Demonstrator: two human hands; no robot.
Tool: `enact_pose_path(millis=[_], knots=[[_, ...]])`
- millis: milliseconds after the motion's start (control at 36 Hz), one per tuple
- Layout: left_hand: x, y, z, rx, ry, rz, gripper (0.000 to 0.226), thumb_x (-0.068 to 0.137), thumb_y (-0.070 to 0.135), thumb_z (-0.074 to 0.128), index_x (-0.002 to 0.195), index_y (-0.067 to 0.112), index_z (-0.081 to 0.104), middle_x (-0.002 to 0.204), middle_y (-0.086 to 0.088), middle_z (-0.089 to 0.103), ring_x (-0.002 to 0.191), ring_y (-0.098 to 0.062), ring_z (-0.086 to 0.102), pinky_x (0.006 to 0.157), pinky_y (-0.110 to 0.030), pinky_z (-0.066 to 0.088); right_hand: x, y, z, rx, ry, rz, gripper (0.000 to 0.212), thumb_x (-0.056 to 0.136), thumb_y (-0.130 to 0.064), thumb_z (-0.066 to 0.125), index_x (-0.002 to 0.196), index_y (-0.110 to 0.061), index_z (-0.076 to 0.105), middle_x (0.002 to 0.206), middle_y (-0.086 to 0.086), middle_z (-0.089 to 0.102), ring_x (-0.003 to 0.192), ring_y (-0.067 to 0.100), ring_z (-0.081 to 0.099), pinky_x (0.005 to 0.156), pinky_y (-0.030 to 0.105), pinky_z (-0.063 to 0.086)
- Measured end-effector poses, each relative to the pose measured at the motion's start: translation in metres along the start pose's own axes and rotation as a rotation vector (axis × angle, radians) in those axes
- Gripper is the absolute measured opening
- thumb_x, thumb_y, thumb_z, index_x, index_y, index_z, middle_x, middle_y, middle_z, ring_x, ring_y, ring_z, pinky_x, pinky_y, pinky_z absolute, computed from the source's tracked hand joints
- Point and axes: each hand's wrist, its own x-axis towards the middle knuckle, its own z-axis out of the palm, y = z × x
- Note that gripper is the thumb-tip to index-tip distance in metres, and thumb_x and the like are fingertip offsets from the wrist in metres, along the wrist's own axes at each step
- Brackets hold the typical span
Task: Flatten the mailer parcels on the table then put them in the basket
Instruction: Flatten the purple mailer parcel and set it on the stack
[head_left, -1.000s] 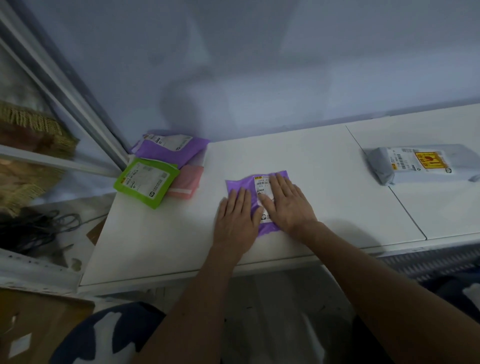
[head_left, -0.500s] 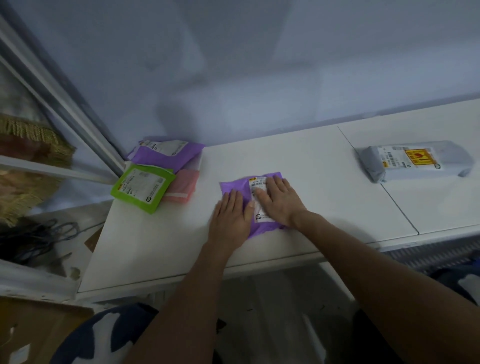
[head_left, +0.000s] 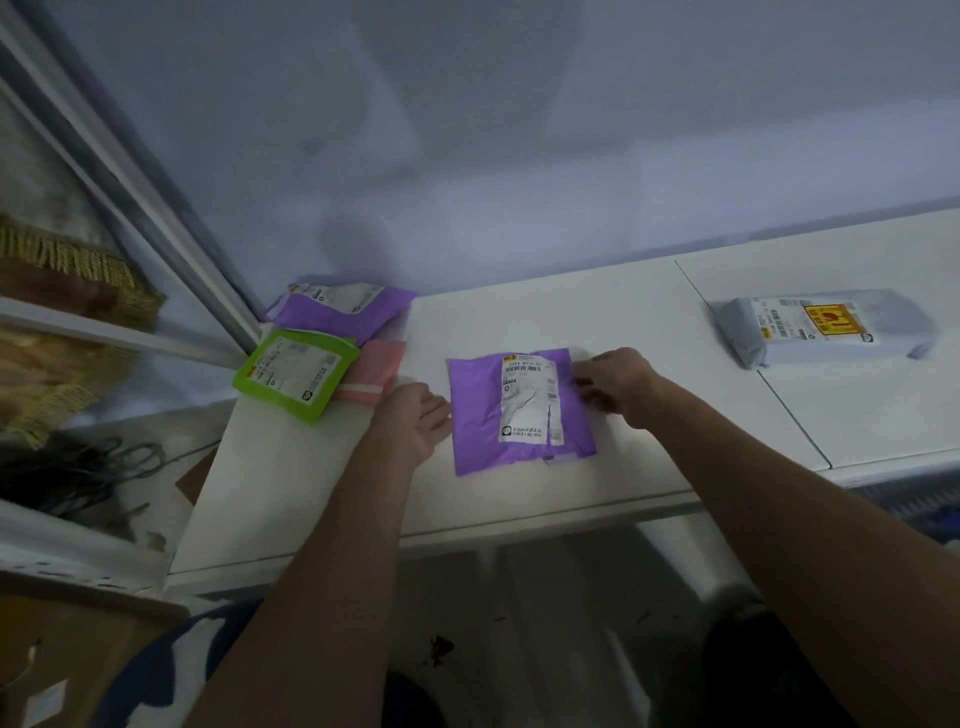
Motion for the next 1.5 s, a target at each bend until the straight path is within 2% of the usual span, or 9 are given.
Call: enact_pose_path(millis=[222,333,444,611,806,1028,1139,1389,1500], knots=[[0.007,0.014,-0.016,-0.053,-0.095,-0.118,0.047,0.103,0.024,0.035,0.141,-0.004,0.035,0.144,-0.017,0.044,0.131,-0.029,0.045,0.105,-0.039,0.036,-0.004,0.000,-0.004,-0.005,-0.178,0.027,0.017,0.088,-0.018,0.068,0.074,-0.011,0.061,0.061,0.005,0.050,0.047,0.011,0.037,0.042,0.020,0.025],[0.010,0.021,-0.020,-0.032,-0.114,-0.131,0.048,0.104,0.027,0.033,0.139,-0.005,0.037,0.142,-0.017,0.047,0.129,-0.029,0.047,0.099,-0.040,0.039,-0.005,-0.002,-0.004,0.090,-0.268,-0.032,0.008,0.088,-0.016,0.068,0.087,-0.008,0.067,0.076,0.011,0.058,0.058,0.014,0.043,0.052,0.021,0.034],[0.006,0.020,-0.016,-0.026,-0.131,-0.117,0.047,0.104,0.027,0.033,0.139,-0.003,0.038,0.139,-0.016,0.049,0.128,-0.027,0.049,0.101,-0.038,0.040,-0.005,-0.002,0.000,0.268,-0.372,-0.047,0.025,0.087,-0.014,0.069,0.110,-0.004,0.067,0.110,0.015,0.070,0.090,0.023,0.066,0.089,0.032,0.055],[0.010,0.016,-0.018,-0.097,-0.138,-0.114,0.045,0.103,0.026,0.036,0.138,-0.003,0.040,0.139,-0.017,0.050,0.126,-0.028,0.050,0.098,-0.038,0.042,-0.016,-0.007,0.008,0.352,-0.525,0.068,0.033,0.087,-0.017,0.069,0.116,-0.006,0.061,0.110,0.014,0.071,0.097,0.028,0.070,0.079,0.039,0.059],[0.015,0.011,-0.021,-0.137,-0.156,-0.088,0.045,0.103,0.026,0.037,0.137,-0.002,0.040,0.128,-0.017,0.055,0.111,-0.027,0.055,0.098,-0.038,0.044,-0.017,0.002,0.014,0.380,-0.386,0.132,0.034,0.088,-0.006,0.066,0.121,-0.004,0.055,0.099,0.014,0.070,0.076,0.028,0.070,0.052,0.035,0.057],[0.017,0.006,-0.010,-0.120,-0.141,-0.041,0.044,0.100,0.023,0.045,0.138,0.000,0.041,0.139,-0.014,0.050,0.112,-0.024,0.055,0.099,-0.035,0.044,-0.019,0.006,0.009,0.434,-0.364,0.142,0.010,0.091,-0.005,0.062,0.101,-0.008,0.062,0.094,0.013,0.070,0.077,0.028,0.069,0.051,0.035,0.057],[0.014,0.005,0.003,-0.048,-0.135,-0.022,0.046,0.098,0.019,0.051,0.139,0.002,0.041,0.141,-0.012,0.048,0.125,-0.023,0.050,0.103,-0.034,0.041,-0.019,0.008,-0.003,0.476,-0.349,0.135,0.019,0.090,-0.009,0.064,0.109,-0.008,0.062,0.102,0.014,0.071,0.083,0.030,0.070,0.057,0.038,0.059],[0.005,-0.007,0.052,0.259,-0.319,-0.100,0.017,0.092,0.021,0.059,0.104,0.011,0.064,0.086,-0.004,0.074,0.085,-0.020,0.064,0.086,-0.037,0.050,-0.020,0.008,-0.044,0.502,-0.364,0.116,0.036,0.088,-0.017,0.068,0.122,-0.008,0.059,0.111,0.015,0.071,0.094,0.033,0.070,0.067,0.043,0.059],[0.003,-0.016,0.071,0.237,-0.324,-0.090,0.019,0.094,0.015,0.057,0.112,0.008,0.060,0.099,-0.007,0.069,0.086,-0.020,0.064,0.072,-0.036,0.051,-0.018,0.009,-0.070,0.513,-0.345,0.107,0.039,0.088,-0.017,0.069,0.124,-0.006,0.059,0.110,0.016,0.071,0.093,0.033,0.070,0.070,0.043,0.059]])
